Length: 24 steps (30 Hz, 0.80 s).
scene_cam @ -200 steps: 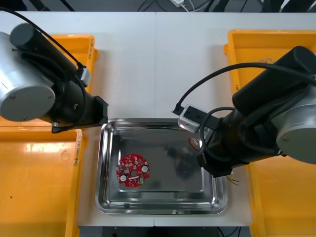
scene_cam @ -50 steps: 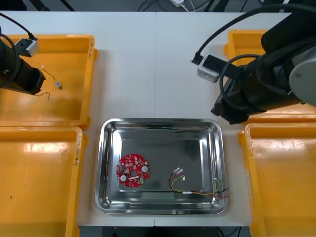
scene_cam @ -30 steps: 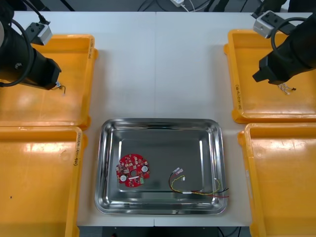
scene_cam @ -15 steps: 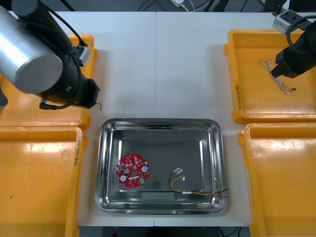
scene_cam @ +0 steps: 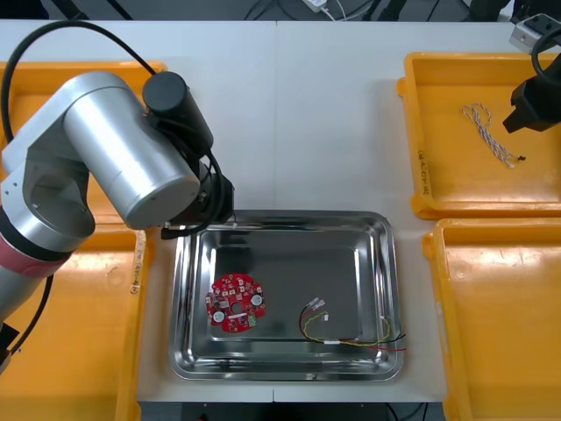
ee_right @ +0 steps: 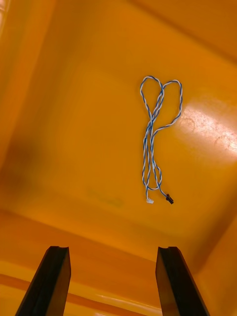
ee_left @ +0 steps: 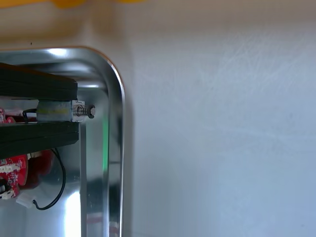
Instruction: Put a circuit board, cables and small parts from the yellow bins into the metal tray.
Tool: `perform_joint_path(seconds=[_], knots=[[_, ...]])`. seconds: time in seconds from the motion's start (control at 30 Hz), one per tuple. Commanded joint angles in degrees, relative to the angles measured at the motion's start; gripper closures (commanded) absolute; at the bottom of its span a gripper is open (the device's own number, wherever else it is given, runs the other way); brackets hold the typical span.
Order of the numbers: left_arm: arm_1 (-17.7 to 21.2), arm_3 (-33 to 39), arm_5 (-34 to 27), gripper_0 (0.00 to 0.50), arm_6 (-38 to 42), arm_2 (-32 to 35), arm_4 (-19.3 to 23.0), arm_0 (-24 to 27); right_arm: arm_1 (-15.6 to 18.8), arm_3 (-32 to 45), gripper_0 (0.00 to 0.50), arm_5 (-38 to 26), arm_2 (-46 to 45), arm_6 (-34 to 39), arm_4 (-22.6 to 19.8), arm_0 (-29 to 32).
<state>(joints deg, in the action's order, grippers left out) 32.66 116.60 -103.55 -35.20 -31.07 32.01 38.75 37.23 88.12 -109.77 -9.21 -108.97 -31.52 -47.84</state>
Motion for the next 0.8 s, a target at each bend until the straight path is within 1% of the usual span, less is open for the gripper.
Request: perform_joint_path(seconds=[0.03,0.13,0.43,0.57,0.8], knots=[[-2.4,1.8,1.2,0.500,2.0,-3.3,-1.8,1.8,2.1,-3.2,0.000,-0.2,-2.7,-1.3,1.4,-4.7],[-2.9,1.8,1.9,0.500,3.1,-5.1,-2.9,1.0,2.1,-6.1,0.000,0.0,-2.9,-1.3,1.6,-5.6],[-3.3,1.8,4.0,0.499,4.2,-8.7,-6.1,-1.8,2.0,-14.0,0.000,6.1,-2.8,-2.2,2.3,-8.0],[-3.3,1.8,5.1,0.499,4.5,-8.8,-6.4,-3.1,1.9,-18.5,0.000,8.3,-2.8,-3.2,2.7,-9.9],[-3.3,1.8,6.3,0.499,5.2,-10.2,-7.7,-4.3,1.9,-23.0,0.000,11.6,-2.5,-5.8,3.2,-11.4]])
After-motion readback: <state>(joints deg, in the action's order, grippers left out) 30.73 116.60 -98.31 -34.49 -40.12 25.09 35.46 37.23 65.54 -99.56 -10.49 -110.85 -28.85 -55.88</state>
